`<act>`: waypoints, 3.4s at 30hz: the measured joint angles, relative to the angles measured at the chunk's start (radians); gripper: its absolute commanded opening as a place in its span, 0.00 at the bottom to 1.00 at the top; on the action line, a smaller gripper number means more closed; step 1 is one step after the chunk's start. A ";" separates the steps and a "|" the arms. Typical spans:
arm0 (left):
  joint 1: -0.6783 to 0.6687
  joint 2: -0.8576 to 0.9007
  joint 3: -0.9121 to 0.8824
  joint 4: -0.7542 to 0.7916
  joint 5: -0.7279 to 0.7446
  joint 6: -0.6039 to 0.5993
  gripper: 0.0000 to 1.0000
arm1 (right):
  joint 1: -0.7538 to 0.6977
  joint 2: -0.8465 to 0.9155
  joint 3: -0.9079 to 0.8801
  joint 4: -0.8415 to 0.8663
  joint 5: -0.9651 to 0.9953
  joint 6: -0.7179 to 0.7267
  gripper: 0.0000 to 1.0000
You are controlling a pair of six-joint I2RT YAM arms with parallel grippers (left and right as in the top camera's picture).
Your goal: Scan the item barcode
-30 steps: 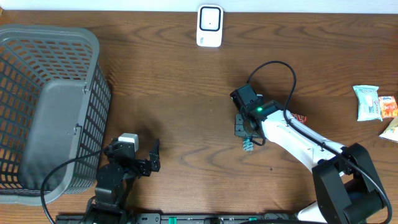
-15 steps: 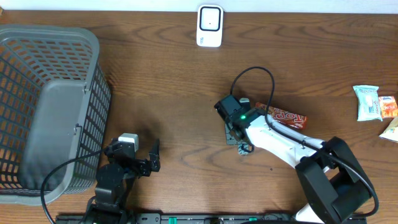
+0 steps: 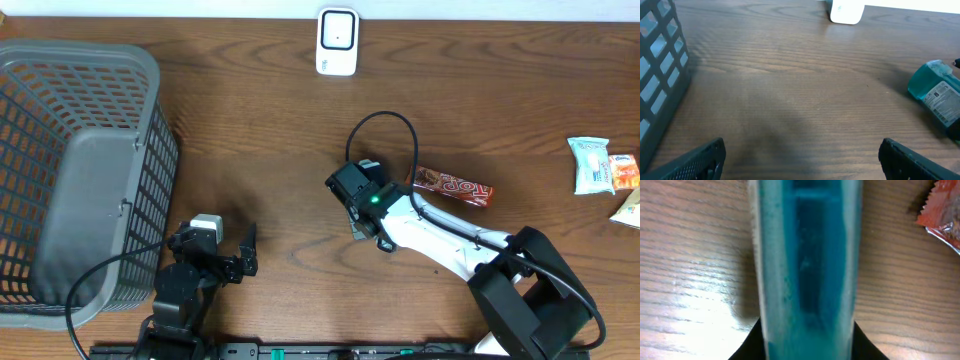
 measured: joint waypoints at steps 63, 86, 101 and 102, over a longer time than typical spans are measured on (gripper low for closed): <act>0.000 0.000 0.000 0.000 0.000 0.000 0.98 | -0.388 0.012 -0.026 0.104 -1.154 -0.551 0.01; 0.000 0.000 0.000 0.000 0.000 0.000 0.98 | 0.066 0.010 -0.016 0.112 -0.226 -0.223 0.45; 0.000 0.000 0.000 0.000 0.000 0.000 0.98 | 0.061 0.006 -0.017 0.053 -0.203 -0.187 0.39; 0.000 0.000 0.000 0.000 0.000 0.000 0.98 | 0.061 0.000 -0.015 0.043 -0.202 -0.189 0.34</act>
